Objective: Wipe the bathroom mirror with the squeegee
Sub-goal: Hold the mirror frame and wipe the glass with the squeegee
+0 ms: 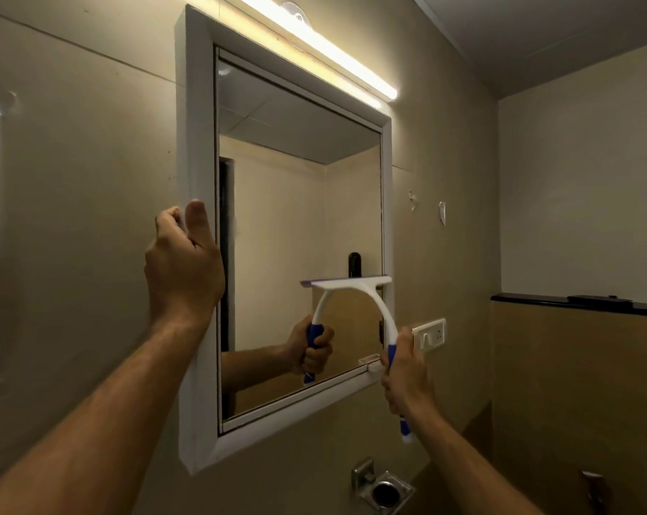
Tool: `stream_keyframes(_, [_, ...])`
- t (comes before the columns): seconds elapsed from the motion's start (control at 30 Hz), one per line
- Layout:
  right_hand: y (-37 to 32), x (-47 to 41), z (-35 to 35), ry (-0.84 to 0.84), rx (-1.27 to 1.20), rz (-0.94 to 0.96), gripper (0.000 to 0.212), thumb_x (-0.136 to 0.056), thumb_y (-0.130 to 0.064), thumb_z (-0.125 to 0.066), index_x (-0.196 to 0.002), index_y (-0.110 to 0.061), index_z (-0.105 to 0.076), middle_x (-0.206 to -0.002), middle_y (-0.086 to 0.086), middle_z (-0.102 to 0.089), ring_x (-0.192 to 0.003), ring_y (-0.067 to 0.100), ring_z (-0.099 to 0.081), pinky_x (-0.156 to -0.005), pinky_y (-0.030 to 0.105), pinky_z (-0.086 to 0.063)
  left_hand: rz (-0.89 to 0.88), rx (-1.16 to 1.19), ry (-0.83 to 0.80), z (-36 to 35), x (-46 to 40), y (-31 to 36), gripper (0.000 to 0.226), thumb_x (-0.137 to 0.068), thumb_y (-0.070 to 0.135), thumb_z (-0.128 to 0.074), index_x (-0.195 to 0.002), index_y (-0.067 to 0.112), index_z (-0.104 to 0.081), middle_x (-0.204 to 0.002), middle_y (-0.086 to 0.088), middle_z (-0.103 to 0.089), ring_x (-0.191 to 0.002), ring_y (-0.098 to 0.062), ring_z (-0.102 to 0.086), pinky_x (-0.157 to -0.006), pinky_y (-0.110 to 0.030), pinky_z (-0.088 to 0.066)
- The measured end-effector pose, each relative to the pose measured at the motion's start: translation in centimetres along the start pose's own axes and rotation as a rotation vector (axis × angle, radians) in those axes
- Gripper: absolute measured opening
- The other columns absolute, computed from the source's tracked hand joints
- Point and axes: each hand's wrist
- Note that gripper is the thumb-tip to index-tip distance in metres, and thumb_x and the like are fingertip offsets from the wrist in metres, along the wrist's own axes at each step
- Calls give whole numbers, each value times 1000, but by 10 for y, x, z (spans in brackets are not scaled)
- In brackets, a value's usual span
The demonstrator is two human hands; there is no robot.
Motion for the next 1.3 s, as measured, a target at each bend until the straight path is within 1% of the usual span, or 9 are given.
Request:
stream_keyframes(0.23, [16,14,9,6,12,2,69,-87,-70,-21,-77,-11,-57,-54,1,-47,-37,8,-41,-41,22,-35,10,25,1,1,6,1,54,-101,54,-26,-118,8,-50,-85,-1,-52,-64,3,-42,-50,-18,-27])
stream_keyframes(0.4, [-10,2,6,-32,-63,-25,64,-93,-67,-23,-76,-13,-55,-54,0,-47,-36,7,-41,-39,21,-34,-16,19,12,3,6,-2,56,-102,54,-26,-123,8,-50,-92,-3,-53,-75,-16,-50,-58,-25,-31])
stream_keyframes(0.5, [7,9,5,-60,-39,-65,62,-94,-65,-21,-77,-15,-54,-53,-2,-46,-33,5,-39,-38,19,-33,-18,11,30,2,6,-2,56,-102,53,-25,-123,8,-50,-93,-2,-53,-79,-17,-50,-55,-23,-30])
stream_keyframes(0.7, [33,22,11,-35,32,-59,66,-95,-63,-22,-85,-9,-59,-62,5,-48,-44,12,-42,-44,22,-36,-1,44,29,1,12,5,54,-103,49,-26,-117,3,-53,-72,15,-41,-61,5,-37,-48,7,-29])
stream_keyframes(0.87, [-13,-2,7,38,-27,31,66,-93,-68,-21,-78,-15,-58,-57,0,-48,-44,11,-44,-42,24,-37,47,86,-5,4,16,9,53,-104,47,-26,-118,2,-52,-72,18,-38,-62,5,-38,-47,7,-29])
stream_keyframes(0.93, [-21,-6,2,23,-58,16,64,-92,-69,-22,-74,-17,-56,-54,-2,-47,-41,9,-43,-41,25,-36,97,126,-110,-12,29,4,56,-105,46,-22,-111,-1,-52,-68,15,-40,-69,-6,-50,-43,1,-29])
stream_keyframes(1.0, [-12,-1,-2,5,-58,-12,65,-92,-69,-21,-74,-16,-55,-54,-2,-47,-40,9,-43,-41,24,-36,210,165,-277,-17,45,3,60,-107,45,-19,-97,-3,-52,-62,4,-46,-94,-35,-56,-44,-9,-21])
stream_keyframes(1.1, [26,16,-7,-7,-38,-70,69,-91,-69,-19,-82,-13,-58,-58,1,-48,-42,10,-43,-40,23,-35,57,16,40,0,31,-3,52,-104,44,-26,-116,1,-52,-88,-4,-51,-83,-19,-48,-64,-22,-29])
stream_keyframes(1.3, [83,50,-3,9,37,-153,66,-95,-63,-19,-86,-10,-58,-64,5,-47,-50,15,-42,-47,26,-36,21,-28,15,6,38,-10,51,-104,46,-27,-115,4,-53,-79,3,-49,-61,6,-38,-47,5,-29])
Point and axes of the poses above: each hand's wrist, its own x-axis away from the middle knuckle, its own z-axis out of the back of the hand, y = z × x
